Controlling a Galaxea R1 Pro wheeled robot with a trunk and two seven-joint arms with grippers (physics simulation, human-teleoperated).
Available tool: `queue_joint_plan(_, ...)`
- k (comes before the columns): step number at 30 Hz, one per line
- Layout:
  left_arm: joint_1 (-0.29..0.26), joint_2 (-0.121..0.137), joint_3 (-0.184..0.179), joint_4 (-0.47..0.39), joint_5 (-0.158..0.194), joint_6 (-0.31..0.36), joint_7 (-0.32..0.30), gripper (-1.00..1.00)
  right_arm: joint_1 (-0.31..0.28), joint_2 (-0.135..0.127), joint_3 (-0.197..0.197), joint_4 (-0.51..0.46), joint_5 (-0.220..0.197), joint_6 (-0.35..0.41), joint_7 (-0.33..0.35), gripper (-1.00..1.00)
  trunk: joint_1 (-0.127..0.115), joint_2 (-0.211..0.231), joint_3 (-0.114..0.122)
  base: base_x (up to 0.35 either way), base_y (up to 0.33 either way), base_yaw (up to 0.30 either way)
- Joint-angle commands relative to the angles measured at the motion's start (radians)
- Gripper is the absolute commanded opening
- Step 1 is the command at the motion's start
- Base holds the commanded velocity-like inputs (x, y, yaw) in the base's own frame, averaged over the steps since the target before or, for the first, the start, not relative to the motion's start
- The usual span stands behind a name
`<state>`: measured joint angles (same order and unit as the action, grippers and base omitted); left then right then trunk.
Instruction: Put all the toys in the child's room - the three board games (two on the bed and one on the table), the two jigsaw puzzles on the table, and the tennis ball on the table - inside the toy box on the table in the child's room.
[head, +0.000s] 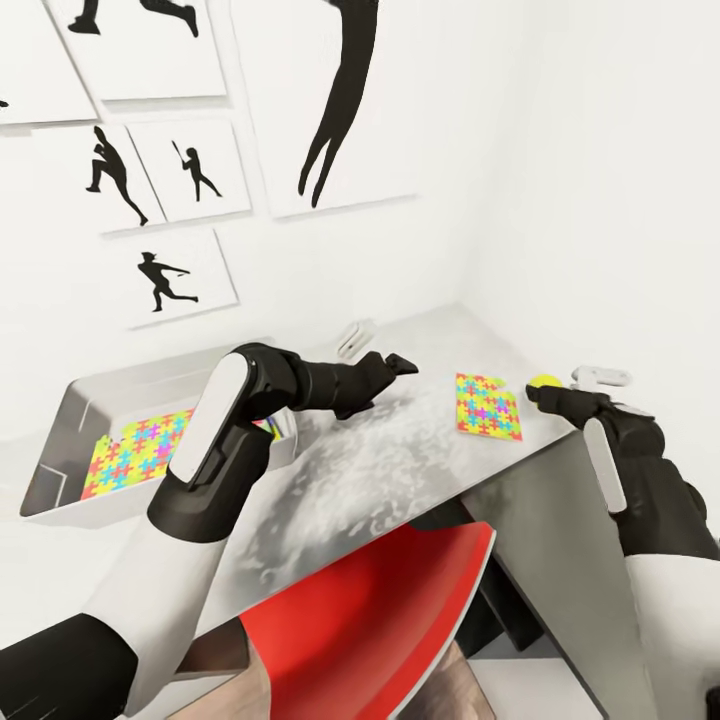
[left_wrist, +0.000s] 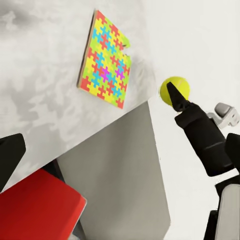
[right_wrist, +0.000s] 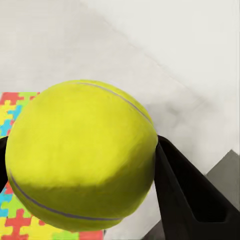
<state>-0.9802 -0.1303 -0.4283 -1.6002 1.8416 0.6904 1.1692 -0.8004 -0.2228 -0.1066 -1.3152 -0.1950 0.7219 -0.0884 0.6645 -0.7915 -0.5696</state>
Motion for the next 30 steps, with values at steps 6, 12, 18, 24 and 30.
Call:
queue_joint_plan(6,0.007,0.009,0.03,-0.002,0.007,0.009,0.012,1.0,0.134,-0.004,0.027,-0.25,-0.018,0.05,0.015,-1.0,-0.023,0.041,0.018,0.0,0.0,0.0)
queue_joint_plan(12,0.035,0.013,0.076,-0.003,0.008,0.016,0.009,1.0,0.167,-0.025,0.018,-0.295,-0.016,0.103,0.307,-1.0,-0.046,0.083,0.037,0.0,0.0,0.0)
queue_joint_plan(18,0.039,0.013,0.082,-0.003,0.008,0.022,0.005,1.0,0.17,-0.044,-0.02,-0.3,-0.015,0.139,0.429,-1.0,-0.069,0.125,0.055,0.0,0.0,0.0)
queue_joint_plan(24,0.04,0.013,0.083,-0.001,0.008,0.023,0.003,1.0,0.165,-0.043,-0.06,-0.3,-0.016,0.143,0.437,-1.0,-0.092,0.167,0.076,0.0,0.0,-0.013)
queue_joint_plan(30,0.04,0.012,0.079,0.008,0.005,0.023,0.005,1.0,0.148,-0.046,-0.124,-0.3,-0.017,0.237,0.502,-1.0,-0.115,0.209,0.103,0.0,0.0,-0.112)
